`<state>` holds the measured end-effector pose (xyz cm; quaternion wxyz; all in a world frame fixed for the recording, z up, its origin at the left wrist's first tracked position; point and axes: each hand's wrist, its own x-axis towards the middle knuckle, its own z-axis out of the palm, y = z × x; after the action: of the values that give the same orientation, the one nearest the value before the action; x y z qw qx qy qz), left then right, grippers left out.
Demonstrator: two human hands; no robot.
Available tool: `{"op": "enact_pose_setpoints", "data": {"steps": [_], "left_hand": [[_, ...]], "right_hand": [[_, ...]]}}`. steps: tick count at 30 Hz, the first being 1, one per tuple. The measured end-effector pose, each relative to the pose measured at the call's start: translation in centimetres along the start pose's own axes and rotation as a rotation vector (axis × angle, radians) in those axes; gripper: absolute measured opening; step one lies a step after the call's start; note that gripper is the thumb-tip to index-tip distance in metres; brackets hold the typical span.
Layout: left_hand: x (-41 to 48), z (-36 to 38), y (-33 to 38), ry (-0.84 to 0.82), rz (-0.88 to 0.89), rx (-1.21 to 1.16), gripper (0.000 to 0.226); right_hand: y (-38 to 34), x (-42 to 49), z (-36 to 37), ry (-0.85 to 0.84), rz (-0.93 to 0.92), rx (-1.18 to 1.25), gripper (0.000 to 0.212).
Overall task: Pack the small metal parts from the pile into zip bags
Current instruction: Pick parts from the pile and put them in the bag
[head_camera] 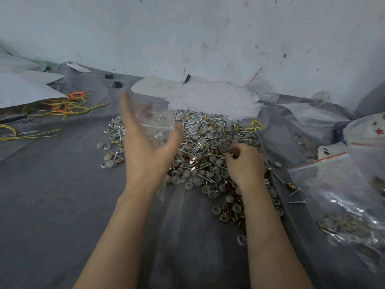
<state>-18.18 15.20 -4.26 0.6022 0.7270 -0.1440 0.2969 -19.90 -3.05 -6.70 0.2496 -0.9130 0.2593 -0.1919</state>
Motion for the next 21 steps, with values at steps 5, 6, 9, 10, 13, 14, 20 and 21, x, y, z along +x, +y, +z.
{"op": "enact_pose_setpoints", "data": {"steps": [5, 6, 9, 10, 13, 14, 20, 21], "left_hand": [[1.3, -2.0, 1.5, 0.102, -0.037, 0.028, 0.09], [1.5, -2.1, 1.6, 0.075, -0.063, 0.07, 0.088], [1.5, -1.9, 1.2, -0.045, -0.097, 0.177, 0.082], [1.4, -1.4, 1.0, -0.097, -0.116, 0.218, 0.082], [0.7, 0.4, 0.2, -0.265, -0.137, 0.333, 0.084], [0.3, 1.0, -0.1, -0.308, -0.144, 0.354, 0.085], [-2.9, 3.8, -1.8, -0.428, -0.04, 0.415, 0.088], [-3.2, 4.0, -2.0, -0.433, -0.008, 0.423, 0.09]], "right_hand": [[-0.2, -0.3, 0.8, 0.014, 0.026, -0.064, 0.027], [-0.2, -0.4, 0.8, 0.027, 0.026, -0.054, 0.025], [-0.1, -0.3, 1.1, 0.056, 0.023, -0.026, 0.019], [-0.1, -0.3, 1.1, 0.06, 0.021, -0.02, 0.018], [0.1, -0.1, 1.2, 0.078, 0.024, 0.045, 0.016], [0.2, 0.0, 1.1, 0.096, 0.025, 0.098, 0.016], [-0.4, 0.1, 0.7, 0.149, 0.046, 0.653, 0.011], [-0.5, 0.1, 0.6, 0.13, 0.038, 0.714, 0.01]]}}
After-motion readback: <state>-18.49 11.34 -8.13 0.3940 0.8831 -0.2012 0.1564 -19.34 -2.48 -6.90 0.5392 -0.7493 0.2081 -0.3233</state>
